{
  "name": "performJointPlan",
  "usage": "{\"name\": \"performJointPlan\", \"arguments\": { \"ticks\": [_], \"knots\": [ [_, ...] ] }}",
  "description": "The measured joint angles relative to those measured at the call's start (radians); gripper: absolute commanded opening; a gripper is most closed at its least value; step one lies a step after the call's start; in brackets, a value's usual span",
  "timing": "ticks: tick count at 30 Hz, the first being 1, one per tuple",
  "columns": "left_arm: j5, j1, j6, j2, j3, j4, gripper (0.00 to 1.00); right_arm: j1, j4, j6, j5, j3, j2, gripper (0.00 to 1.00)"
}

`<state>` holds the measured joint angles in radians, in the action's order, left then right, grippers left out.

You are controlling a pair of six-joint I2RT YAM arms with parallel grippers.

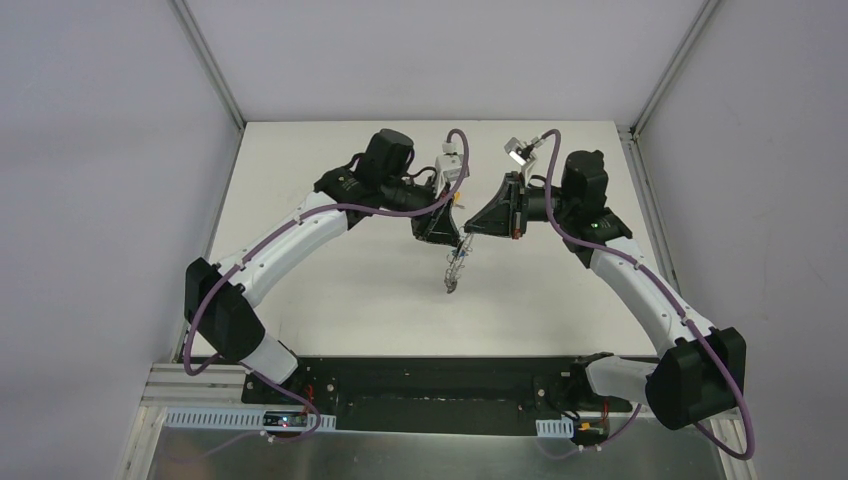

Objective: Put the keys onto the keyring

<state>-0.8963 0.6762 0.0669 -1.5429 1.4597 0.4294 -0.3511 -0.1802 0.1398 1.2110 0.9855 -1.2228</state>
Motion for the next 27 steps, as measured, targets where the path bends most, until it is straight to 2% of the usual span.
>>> {"name": "performJointPlan", "arguments": {
  "ticks": [4, 12, 27],
  "knots": [
    [0.018, -0.018, 0.06, 0.022, 0.0, 0.04, 0.3, 0.003, 0.003, -0.003, 0.006, 0.0, 0.001, 0.0],
    [0.009, -0.036, 0.163, 0.107, 0.0, 0.053, 0.34, 0.005, 0.006, -0.003, 0.033, 0.0, 0.003, 0.0],
    [-0.043, -0.005, 0.098, 0.096, 0.0, -0.051, 0.24, 0.006, -0.011, 0.009, 0.039, -0.001, 0.003, 0.0]
  ]
}}
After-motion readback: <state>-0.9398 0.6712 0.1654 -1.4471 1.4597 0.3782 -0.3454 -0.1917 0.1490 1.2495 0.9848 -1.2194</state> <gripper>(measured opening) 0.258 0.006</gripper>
